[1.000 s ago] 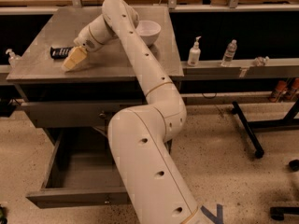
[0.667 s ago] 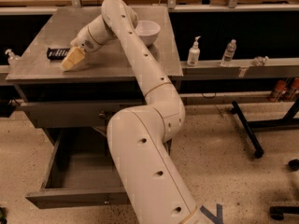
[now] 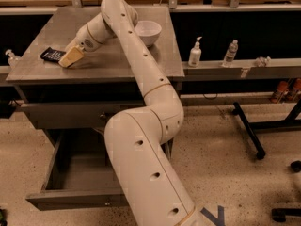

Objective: Place rxbar blueberry into middle drawer

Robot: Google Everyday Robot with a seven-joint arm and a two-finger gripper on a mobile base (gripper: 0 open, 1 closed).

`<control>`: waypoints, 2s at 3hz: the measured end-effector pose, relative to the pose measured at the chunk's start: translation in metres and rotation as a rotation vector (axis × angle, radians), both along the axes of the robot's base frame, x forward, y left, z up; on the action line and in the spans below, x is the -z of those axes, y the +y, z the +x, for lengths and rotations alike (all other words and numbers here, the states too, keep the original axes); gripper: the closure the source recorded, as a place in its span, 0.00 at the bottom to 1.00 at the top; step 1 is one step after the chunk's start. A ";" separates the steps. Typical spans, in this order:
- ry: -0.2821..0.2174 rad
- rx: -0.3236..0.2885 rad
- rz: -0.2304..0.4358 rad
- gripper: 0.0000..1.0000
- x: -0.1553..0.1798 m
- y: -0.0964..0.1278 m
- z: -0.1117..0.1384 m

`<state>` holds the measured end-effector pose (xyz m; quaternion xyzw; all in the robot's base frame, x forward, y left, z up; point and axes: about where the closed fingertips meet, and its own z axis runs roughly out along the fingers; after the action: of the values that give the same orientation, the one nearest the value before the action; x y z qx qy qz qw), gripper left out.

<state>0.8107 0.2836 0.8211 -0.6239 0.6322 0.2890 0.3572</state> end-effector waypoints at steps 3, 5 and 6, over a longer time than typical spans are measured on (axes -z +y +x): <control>-0.049 -0.066 -0.008 1.00 -0.026 0.010 -0.018; -0.310 -0.194 0.004 1.00 -0.166 -0.026 -0.066; -0.439 -0.145 0.055 1.00 -0.220 -0.086 -0.063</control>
Offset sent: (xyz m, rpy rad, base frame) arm -0.0071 0.0221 0.0291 0.0552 -0.0320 0.0570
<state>0.7481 0.1974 1.0412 -0.7056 0.4848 0.1884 0.4812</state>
